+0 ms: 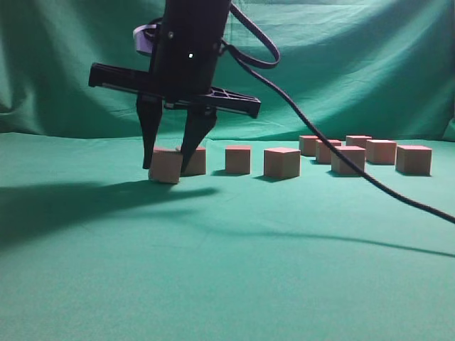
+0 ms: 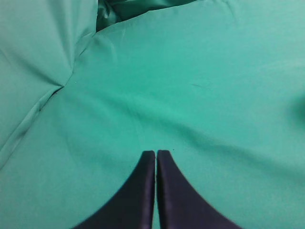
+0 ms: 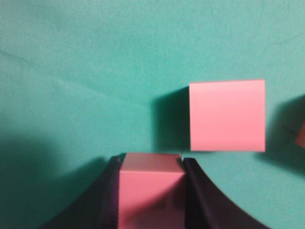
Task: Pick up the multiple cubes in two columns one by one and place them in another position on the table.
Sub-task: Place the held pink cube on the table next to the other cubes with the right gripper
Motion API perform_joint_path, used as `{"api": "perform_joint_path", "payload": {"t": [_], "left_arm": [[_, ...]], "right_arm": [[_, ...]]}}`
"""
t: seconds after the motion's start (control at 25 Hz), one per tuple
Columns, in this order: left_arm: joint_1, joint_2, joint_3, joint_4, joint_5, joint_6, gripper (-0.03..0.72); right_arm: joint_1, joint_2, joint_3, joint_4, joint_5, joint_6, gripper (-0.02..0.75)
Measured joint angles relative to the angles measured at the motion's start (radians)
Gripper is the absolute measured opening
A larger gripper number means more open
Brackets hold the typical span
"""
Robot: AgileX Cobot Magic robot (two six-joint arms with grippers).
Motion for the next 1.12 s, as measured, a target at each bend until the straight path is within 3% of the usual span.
{"api": "perform_joint_path", "payload": {"t": [0.36,0.64,0.92,1.12], "left_arm": [[0.0,0.0,0.0,0.0,0.0,0.0,0.0],[0.0,0.0,0.0,0.0,0.0,0.0,0.0],[0.0,0.0,0.0,0.0,0.0,0.0,0.0],[0.0,0.0,0.0,0.0,0.0,0.0,0.0]], "right_arm": [[0.0,0.002,-0.002,0.0,-0.002,-0.028,0.253],[0.0,-0.01,-0.007,0.002,0.017,-0.034,0.568],[0.0,-0.029,-0.19,-0.088,0.325,-0.062,0.563],[-0.008,-0.092,-0.292,-0.145,0.365,-0.165,0.563]]}}
